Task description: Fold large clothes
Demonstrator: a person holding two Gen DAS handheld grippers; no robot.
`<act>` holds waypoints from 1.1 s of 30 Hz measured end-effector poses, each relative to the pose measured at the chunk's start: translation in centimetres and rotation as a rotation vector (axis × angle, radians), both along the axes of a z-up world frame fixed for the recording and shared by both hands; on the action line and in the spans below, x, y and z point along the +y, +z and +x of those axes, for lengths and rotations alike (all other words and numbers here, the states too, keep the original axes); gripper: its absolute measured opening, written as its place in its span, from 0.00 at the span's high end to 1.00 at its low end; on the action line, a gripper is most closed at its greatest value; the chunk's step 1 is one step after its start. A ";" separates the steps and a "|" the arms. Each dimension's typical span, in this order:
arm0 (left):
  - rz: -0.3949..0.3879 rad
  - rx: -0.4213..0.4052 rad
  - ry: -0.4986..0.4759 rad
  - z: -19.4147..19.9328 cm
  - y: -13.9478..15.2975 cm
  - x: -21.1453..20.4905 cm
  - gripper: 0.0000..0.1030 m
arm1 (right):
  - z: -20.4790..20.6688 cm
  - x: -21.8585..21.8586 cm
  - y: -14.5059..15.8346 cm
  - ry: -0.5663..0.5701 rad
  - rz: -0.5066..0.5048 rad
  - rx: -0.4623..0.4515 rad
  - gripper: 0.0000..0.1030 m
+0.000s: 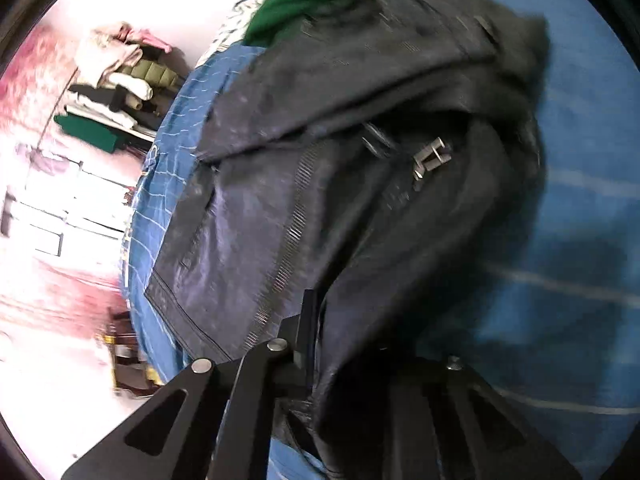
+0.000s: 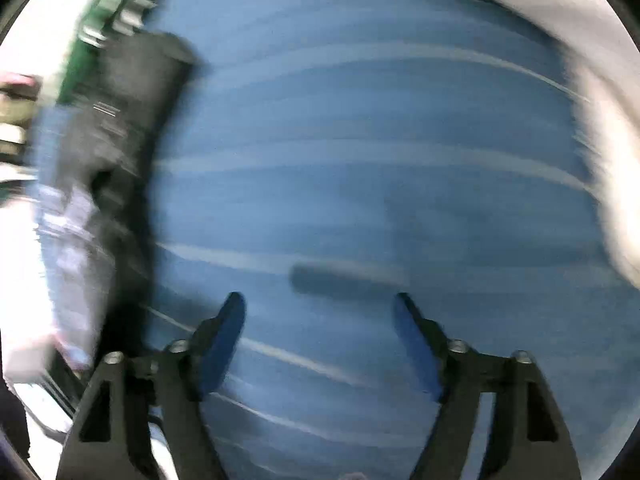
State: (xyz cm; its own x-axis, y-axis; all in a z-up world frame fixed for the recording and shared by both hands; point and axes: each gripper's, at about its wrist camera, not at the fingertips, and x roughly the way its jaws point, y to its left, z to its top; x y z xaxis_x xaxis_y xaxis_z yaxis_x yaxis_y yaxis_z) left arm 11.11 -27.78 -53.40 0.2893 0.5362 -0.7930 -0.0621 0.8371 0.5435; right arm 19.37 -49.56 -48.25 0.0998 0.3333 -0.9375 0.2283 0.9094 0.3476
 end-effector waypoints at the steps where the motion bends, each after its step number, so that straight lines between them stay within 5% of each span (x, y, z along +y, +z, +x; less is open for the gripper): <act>1: -0.024 -0.019 -0.003 0.2 1.1 1.0 0.93 | 1.1 0.7 0.1 -0.004 0.073 -0.040 0.16; 6: -0.087 -0.046 -0.039 0.7 3.8 3.0 0.93 | 11.4 4.1 -1.0 -0.067 0.467 -0.111 0.13; 9: -0.135 -0.030 -0.060 0.8 4.2 3.8 0.93 | 13.8 8.6 -4.0 -0.127 0.563 -0.035 0.17; 10: -0.157 -0.022 -0.066 0.8 4.3 4.0 0.93 | 14.4 9.1 -4.5 -0.181 0.578 -0.018 0.28; 11: -0.174 -0.018 -0.073 0.7 4.4 3.8 0.93 | 14.9 9.7 -4.4 -0.209 0.577 -0.012 0.66; 15: -0.303 -0.006 -0.094 0.6 6.8 6.2 0.93 | 16.4 12.7 0.5 -0.257 0.502 -0.030 0.74; 22: -0.528 -0.014 0.006 2.5 11.5 17.0 0.90 | 18.7 24.9 13.4 -0.046 0.301 -0.134 0.75; 26: -0.631 -0.023 0.112 4.2 10.9 24.1 0.88 | 20.7 34.1 15.8 0.056 0.180 -0.117 0.75; 31: -0.699 -0.008 0.301 5.9 5.1 33.2 0.74 | 24.5 46.5 10.0 0.189 -0.032 -0.030 0.71; 33: -0.817 0.004 0.396 5.6 2.8 36.6 0.72 | 25.9 50.5 6.3 0.243 -0.089 0.020 0.53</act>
